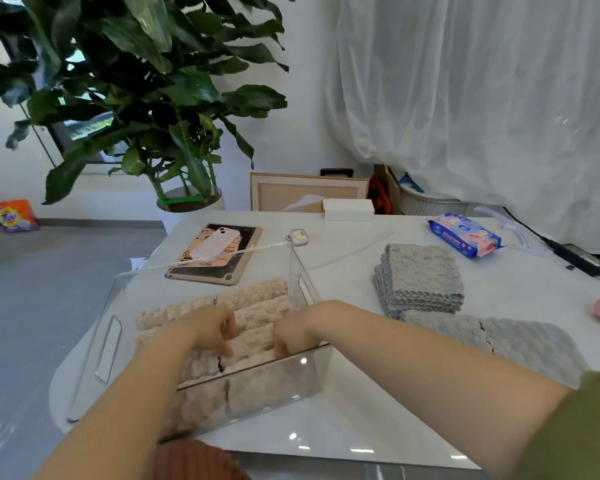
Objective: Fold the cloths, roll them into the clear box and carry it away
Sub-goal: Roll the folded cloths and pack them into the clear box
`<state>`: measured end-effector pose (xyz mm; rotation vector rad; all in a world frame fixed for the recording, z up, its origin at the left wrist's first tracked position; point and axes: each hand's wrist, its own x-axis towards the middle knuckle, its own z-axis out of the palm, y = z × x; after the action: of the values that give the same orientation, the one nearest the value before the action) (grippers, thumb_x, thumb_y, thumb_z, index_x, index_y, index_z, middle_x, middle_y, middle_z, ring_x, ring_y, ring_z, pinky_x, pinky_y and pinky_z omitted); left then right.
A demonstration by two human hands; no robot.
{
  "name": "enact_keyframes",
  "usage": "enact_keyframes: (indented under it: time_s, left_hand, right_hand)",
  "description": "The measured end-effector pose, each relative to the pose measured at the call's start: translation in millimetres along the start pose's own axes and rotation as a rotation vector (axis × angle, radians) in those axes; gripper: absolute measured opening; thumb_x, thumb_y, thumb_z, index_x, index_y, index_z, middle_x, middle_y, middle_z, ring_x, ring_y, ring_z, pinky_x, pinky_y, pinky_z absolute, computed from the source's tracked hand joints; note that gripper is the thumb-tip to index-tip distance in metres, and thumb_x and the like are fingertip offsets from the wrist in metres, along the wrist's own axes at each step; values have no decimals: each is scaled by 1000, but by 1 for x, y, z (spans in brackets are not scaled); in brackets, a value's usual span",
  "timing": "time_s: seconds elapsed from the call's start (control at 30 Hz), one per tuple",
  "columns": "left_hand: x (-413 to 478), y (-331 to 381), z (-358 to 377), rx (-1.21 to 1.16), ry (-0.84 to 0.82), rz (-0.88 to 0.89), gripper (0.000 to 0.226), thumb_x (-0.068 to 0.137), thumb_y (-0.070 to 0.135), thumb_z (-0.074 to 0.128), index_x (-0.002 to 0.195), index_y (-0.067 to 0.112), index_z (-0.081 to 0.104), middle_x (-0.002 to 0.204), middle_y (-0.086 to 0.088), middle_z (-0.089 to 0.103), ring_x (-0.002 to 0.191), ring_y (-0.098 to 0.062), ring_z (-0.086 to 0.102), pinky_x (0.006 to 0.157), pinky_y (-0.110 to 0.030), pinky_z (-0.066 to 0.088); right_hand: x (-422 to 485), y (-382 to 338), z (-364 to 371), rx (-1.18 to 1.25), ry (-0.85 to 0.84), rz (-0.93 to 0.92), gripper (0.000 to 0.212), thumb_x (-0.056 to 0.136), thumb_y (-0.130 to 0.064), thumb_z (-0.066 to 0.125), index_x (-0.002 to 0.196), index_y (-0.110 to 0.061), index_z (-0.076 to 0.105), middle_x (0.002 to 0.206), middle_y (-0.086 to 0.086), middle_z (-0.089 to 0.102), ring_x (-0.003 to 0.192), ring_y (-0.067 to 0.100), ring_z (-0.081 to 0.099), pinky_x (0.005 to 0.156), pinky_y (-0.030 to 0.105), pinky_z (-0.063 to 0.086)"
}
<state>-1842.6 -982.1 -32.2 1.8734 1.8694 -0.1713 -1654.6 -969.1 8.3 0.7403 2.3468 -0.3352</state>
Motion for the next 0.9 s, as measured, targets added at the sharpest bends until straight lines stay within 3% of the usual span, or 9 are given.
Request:
enact_keyframes:
  time_s: [0.07, 0.1, 0.17, 0.3, 0.4, 0.47, 0.57, 0.73, 0.9]
  left_hand:
    - [-6, 4, -10, 10, 74, 26, 18, 82, 27, 71, 90, 28, 56, 101, 6, 59, 91, -10, 56, 76, -21, 42]
    - [-11, 9, -16, 5, 103, 47, 12, 85, 28, 68, 89, 29, 57, 101, 7, 60, 91, -9, 56, 77, -20, 43]
    - [-19, 21, -27, -20, 151, 96, 8, 88, 28, 63, 86, 33, 57, 99, 9, 60, 89, -6, 56, 79, -21, 46]
    - [-31, 66, -39, -126, 290, 217, 8, 91, 24, 58, 89, 30, 63, 94, 13, 62, 86, -4, 58, 80, -27, 51]
    - [-34, 121, -41, -187, 427, 338, 10, 92, 22, 56, 93, 25, 66, 87, 18, 59, 79, -3, 56, 67, -13, 43]
    - [-29, 160, -39, -203, 463, 408, 12, 93, 17, 55, 94, 21, 65, 83, 20, 57, 75, -3, 55, 61, -7, 38]
    - [-12, 218, -29, -209, 428, 479, 14, 92, 14, 53, 95, 20, 65, 85, 14, 58, 72, -5, 52, 62, -13, 36]
    - [22, 302, 18, -150, 252, 519, 17, 89, 9, 53, 96, 12, 68, 100, -4, 68, 91, -18, 60, 73, -19, 40]
    - [51, 373, 85, -137, 46, 501, 21, 89, 8, 53, 101, 5, 69, 106, -11, 70, 100, -22, 63, 83, -24, 44]
  right_hand:
    - [-12, 3, -7, 2, 47, -12, 26, 88, -1, 47, 105, -4, 66, 96, 7, 55, 79, 23, 50, 56, 24, 37]
    - [-20, 6, -11, -8, 75, -2, 28, 88, 2, 45, 104, -5, 66, 98, 6, 55, 76, 20, 48, 53, 22, 33]
    - [-39, 14, -20, 24, 154, 15, 33, 86, 6, 42, 101, -8, 68, 103, 3, 56, 78, 17, 49, 55, 21, 35]
    - [-90, 55, -19, 389, 446, -36, 48, 74, 14, 34, 92, -11, 70, 93, -7, 64, 89, 8, 58, 82, 22, 47]
    - [-142, 109, -3, 538, 674, 77, 46, 72, 16, 36, 86, -11, 71, 84, -5, 67, 81, 3, 60, 77, 7, 44]
    - [-174, 143, 19, 566, 716, 223, 45, 74, 15, 36, 84, -13, 70, 86, -2, 68, 81, 7, 60, 71, 4, 43]
    - [-206, 181, 63, 668, 672, 363, 43, 77, 12, 38, 81, -19, 68, 84, -7, 68, 80, 6, 59, 66, 5, 42]
    - [-223, 217, 141, 806, 550, 459, 29, 81, 3, 50, 89, -16, 70, 84, -3, 66, 77, 9, 58, 66, 13, 43]
    - [-232, 262, 228, 831, 632, 792, 35, 87, -13, 56, 122, -12, 58, 125, 11, 55, 112, 25, 54, 91, 26, 40]
